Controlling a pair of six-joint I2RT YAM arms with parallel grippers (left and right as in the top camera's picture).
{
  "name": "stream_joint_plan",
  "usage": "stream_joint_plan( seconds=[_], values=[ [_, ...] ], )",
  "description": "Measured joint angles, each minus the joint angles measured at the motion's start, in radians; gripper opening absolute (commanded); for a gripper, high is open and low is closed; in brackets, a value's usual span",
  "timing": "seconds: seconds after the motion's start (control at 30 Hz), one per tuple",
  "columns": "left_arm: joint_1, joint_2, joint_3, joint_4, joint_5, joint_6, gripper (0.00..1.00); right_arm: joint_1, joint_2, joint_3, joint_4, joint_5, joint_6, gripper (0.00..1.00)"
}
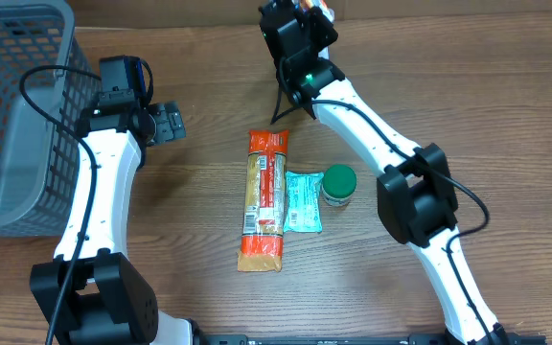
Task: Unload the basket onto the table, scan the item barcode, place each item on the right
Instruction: 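Hold the packet's barcode face in front of the scanner window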
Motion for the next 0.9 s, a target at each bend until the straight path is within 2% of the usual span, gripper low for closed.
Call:
stream_joint_plan(
  seconds=[0.17,0.53,0.67,0.9],
  values=[
    [0.0,0.0,0.0,0.0,0.0,0.0,1.0,-0.001,0.103,0.0,0.074,0.017,-0.207,0.04],
    [0.0,0.0,0.0,0.0,0.0,0.0,1.0,0.002,0.114,0.0,0.234,0.012,-0.484,0.04],
    [0.0,0.0,0.0,0.0,0.0,0.0,1.0,0.002,0.114,0.0,0.203,0.008,-0.55,0.04],
    [0.0,0.0,0.0,0.0,0.0,0.0,1.0,0.002,0.114,0.0,0.074,-0.03,-0.573,0.04]
  ],
)
